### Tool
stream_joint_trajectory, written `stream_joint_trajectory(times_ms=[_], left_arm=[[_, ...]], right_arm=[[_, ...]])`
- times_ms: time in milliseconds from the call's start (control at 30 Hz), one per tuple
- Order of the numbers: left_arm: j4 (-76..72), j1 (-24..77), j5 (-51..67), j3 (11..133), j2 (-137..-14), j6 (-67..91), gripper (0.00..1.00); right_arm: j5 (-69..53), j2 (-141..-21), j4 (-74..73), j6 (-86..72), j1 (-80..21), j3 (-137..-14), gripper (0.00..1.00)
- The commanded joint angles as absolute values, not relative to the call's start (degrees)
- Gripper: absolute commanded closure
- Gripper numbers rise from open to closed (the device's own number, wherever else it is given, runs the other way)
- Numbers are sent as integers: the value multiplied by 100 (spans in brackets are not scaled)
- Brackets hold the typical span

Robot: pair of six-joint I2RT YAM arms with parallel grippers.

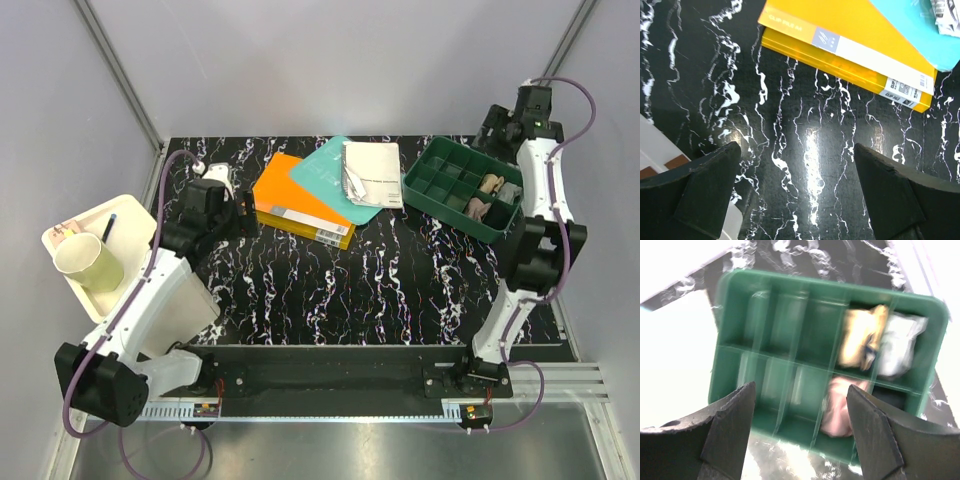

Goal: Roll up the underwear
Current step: Reset both arms

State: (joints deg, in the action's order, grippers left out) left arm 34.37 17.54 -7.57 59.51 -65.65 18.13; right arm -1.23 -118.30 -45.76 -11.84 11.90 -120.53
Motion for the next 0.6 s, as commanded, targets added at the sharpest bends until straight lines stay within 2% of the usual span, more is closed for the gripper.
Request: stream_joint_trajectory(times_ms=[0, 233, 367, 567], left_arm=[[3182, 1705, -1099, 6178, -6267, 1591, 1], [2927, 1705, -853, 6021, -5828, 1485, 1], [2673, 1705, -528, 5854, -5573, 1450, 1], [2417, 1705, -150, 5643, -5212, 1503, 1]], right_arm=[[-510, -10068, -3264, -1230, 617, -10488, 20], [-711, -8079, -1794, -1318, -237, -7713, 19], [-1237, -7026, -1127, -1450, -369, -6664, 18], [-1450, -6067, -984, -1503, -396, -5573, 16]])
